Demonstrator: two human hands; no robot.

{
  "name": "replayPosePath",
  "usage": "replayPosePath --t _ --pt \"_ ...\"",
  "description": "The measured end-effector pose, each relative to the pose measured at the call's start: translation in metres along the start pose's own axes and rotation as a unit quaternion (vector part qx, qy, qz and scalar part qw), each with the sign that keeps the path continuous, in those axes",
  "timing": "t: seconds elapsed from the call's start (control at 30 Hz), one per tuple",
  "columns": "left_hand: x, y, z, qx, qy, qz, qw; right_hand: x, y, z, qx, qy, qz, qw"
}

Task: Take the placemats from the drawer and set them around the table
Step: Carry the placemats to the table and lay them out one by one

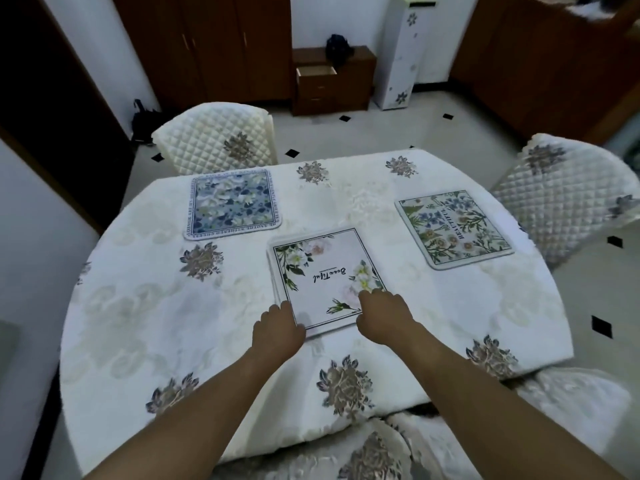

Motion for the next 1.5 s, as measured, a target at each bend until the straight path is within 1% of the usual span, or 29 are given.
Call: replayPosePath --t 0.07,0.13,0.2,0.27,0.33,0.4,0.43,0.5,0.57,0.63,0.7,0.77,0.8,0.9,0.97,1.0,1.07,1.13,1.2,1.3,1.4,1.5 --pt "-0.011 -0.003 -0.016 0.072 -0.037 0.057 0.995 0.0 0.02 -0.015 -0.013 -0.011 -0.013 1.0" --pt "-0.017 -0.007 -0.033 0.142 -0.068 0.123 0.98 -0.004 0.043 -0.031 -0.023 -0.027 -0.02 0.999" --pt "-0.02 -0.009 -0.051 0.186 -0.089 0.171 0.963 -0.011 0.067 -0.043 -0.034 -0.034 -0.024 0.999" --pt "-0.021 -0.007 -0.067 0.222 -0.094 0.221 0.945 -0.024 0.091 -0.05 -0.05 -0.024 -0.017 0.998" --pt "-0.018 -0.009 -0.075 0.283 -0.073 0.296 0.91 -0.035 0.109 -0.053 -0.073 -0.015 -0.011 0.997" --pt "-0.012 -0.012 -0.079 0.358 -0.028 0.378 0.853 -0.044 0.12 -0.061 -0.092 -0.02 -0.001 0.996" --pt "-0.011 -0.014 -0.082 0.393 -0.01 0.4 0.828 -0.048 0.124 -0.066 -0.101 -0.027 0.003 0.995" --pt "-0.012 -0.014 -0.086 0.454 0.004 0.418 0.787 -0.053 0.127 -0.078 -0.136 -0.038 0.006 0.99" --pt "-0.011 -0.011 -0.087 0.503 0.013 0.424 0.753 -0.054 0.128 -0.086 -0.15 -0.049 0.012 0.987" --pt "-0.013 -0.005 -0.086 0.538 0.017 0.408 0.737 -0.055 0.128 -0.09 -0.119 -0.06 0.023 0.991" --pt "-0.014 0.003 -0.081 0.553 0.015 0.383 0.739 -0.054 0.126 -0.089 -0.077 -0.07 0.035 0.994" --pt "-0.012 0.011 -0.065 0.559 0.033 0.348 0.752 -0.053 0.123 -0.082 -0.05 -0.062 0.045 0.996" --pt "-0.012 0.016 -0.052 0.547 0.047 0.32 0.773 -0.053 0.12 -0.075 -0.046 -0.05 0.05 0.996" --pt "-0.007 0.032 -0.004 0.477 0.081 0.209 0.85 -0.059 0.102 -0.037 -0.064 0.007 0.089 0.994" --pt "-0.001 0.038 0.029 0.431 0.099 0.151 0.884 -0.064 0.078 0.002 -0.089 0.057 0.138 0.985" --pt "0.002 0.039 0.045 0.416 0.107 0.129 0.894 -0.066 0.065 0.023 -0.099 0.083 0.164 0.978" --pt "0.011 0.036 0.078 0.417 0.12 0.094 0.896 -0.067 0.034 0.066 -0.108 0.133 0.219 0.961" --pt "0.021 0.029 0.11 0.446 0.12 0.065 0.885 -0.064 -0.002 0.103 -0.101 0.169 0.278 0.94" --pt "0.029 0.026 0.137 0.46 0.112 0.036 0.88 -0.06 -0.034 0.129 -0.079 0.186 0.33 0.922" --pt "0.043 0.022 0.172 0.456 0.099 -0.02 0.884 -0.056 -0.078 0.148 -0.04 0.185 0.387 0.902" --pt "0.052 0.011 0.191 0.443 0.086 -0.045 0.891 -0.052 -0.106 0.154 -0.038 0.176 0.412 0.893" --pt "0.057 -0.009 0.201 0.434 0.079 -0.054 0.896 -0.049 -0.12 0.15 -0.117 0.141 0.389 0.903"
Point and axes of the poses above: each hand's wrist, its own x-axis away from the middle knuckle, its own z-axis out of the back of the hand, y = z × x, the point moved 9 cm from there along -x, towards the middle knuckle, and after that the axes turned 12 degrees about z, right-handed, at the moved point
